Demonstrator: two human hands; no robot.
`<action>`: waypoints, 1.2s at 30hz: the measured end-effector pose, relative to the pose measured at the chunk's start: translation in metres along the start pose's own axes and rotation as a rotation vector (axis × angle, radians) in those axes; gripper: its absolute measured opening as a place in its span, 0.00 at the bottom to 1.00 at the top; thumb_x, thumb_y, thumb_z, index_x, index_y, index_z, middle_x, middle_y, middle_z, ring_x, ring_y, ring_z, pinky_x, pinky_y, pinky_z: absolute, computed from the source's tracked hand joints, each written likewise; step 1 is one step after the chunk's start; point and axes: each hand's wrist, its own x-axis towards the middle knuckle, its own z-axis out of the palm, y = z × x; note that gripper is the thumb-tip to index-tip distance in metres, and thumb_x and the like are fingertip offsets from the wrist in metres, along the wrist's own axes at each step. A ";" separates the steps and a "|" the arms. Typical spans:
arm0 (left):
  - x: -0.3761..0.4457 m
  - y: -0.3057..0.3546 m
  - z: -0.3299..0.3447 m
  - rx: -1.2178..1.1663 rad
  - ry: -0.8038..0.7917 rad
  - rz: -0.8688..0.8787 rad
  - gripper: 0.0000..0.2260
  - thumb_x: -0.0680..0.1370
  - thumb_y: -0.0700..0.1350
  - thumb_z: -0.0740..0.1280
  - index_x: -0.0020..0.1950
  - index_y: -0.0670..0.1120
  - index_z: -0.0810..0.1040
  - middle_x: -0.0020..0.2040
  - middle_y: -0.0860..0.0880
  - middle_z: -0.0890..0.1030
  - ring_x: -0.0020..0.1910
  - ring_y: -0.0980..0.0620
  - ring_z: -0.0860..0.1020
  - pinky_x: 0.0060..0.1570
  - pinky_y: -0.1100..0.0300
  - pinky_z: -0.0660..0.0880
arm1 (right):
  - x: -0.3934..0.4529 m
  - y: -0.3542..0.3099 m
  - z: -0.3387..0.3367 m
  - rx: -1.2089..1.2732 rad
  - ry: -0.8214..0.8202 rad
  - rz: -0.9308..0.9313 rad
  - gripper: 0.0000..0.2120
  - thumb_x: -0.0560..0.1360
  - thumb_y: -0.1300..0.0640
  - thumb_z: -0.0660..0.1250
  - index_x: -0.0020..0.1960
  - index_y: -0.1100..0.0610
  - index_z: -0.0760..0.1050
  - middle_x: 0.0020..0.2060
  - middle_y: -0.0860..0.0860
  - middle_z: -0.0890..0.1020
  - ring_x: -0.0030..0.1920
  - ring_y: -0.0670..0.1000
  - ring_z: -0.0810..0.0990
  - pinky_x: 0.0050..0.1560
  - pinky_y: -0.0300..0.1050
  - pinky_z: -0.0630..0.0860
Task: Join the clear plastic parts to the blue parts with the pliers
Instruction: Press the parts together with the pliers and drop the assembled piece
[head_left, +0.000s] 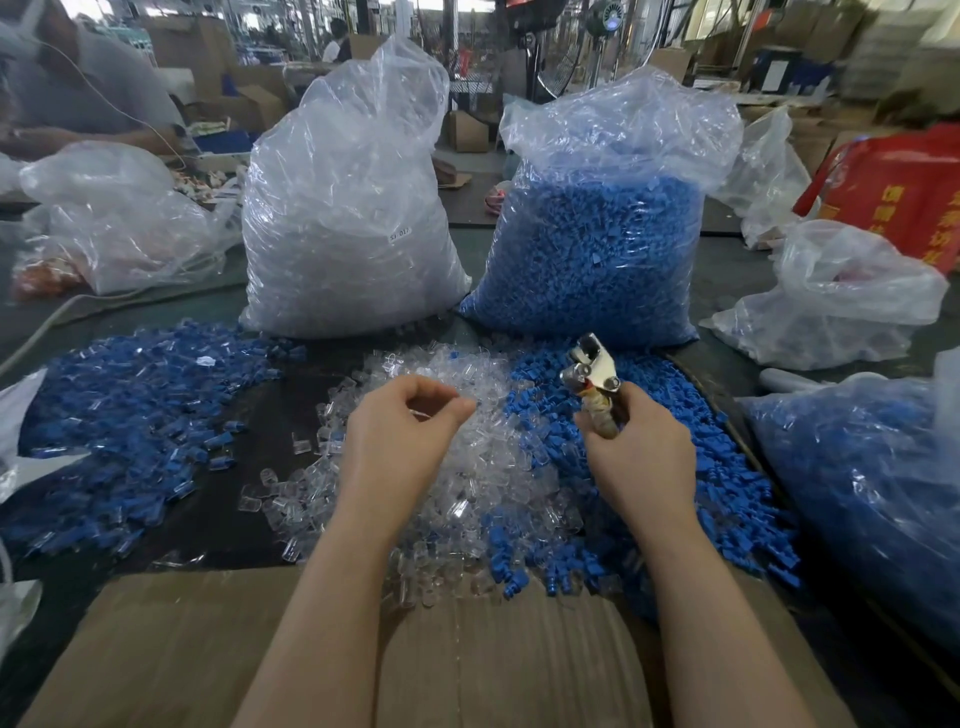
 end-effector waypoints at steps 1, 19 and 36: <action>-0.001 0.002 0.001 -0.059 -0.003 -0.004 0.05 0.72 0.50 0.77 0.42 0.54 0.81 0.36 0.55 0.83 0.37 0.59 0.82 0.36 0.70 0.73 | 0.000 -0.001 -0.001 0.065 -0.012 -0.008 0.06 0.76 0.48 0.68 0.45 0.47 0.72 0.35 0.42 0.77 0.36 0.48 0.74 0.36 0.47 0.68; -0.015 0.022 0.026 -0.674 -0.125 -0.237 0.07 0.71 0.35 0.75 0.47 0.44 0.83 0.42 0.45 0.86 0.45 0.49 0.85 0.45 0.61 0.80 | -0.015 -0.028 -0.001 0.611 -0.076 -0.160 0.07 0.75 0.54 0.72 0.43 0.51 0.75 0.37 0.43 0.80 0.33 0.42 0.76 0.34 0.35 0.71; -0.019 0.030 0.031 -0.508 -0.045 -0.113 0.07 0.70 0.38 0.78 0.45 0.45 0.85 0.37 0.49 0.86 0.40 0.54 0.85 0.39 0.68 0.78 | -0.016 -0.028 -0.002 0.683 -0.043 -0.176 0.05 0.76 0.55 0.72 0.44 0.50 0.76 0.39 0.45 0.82 0.37 0.47 0.79 0.37 0.38 0.75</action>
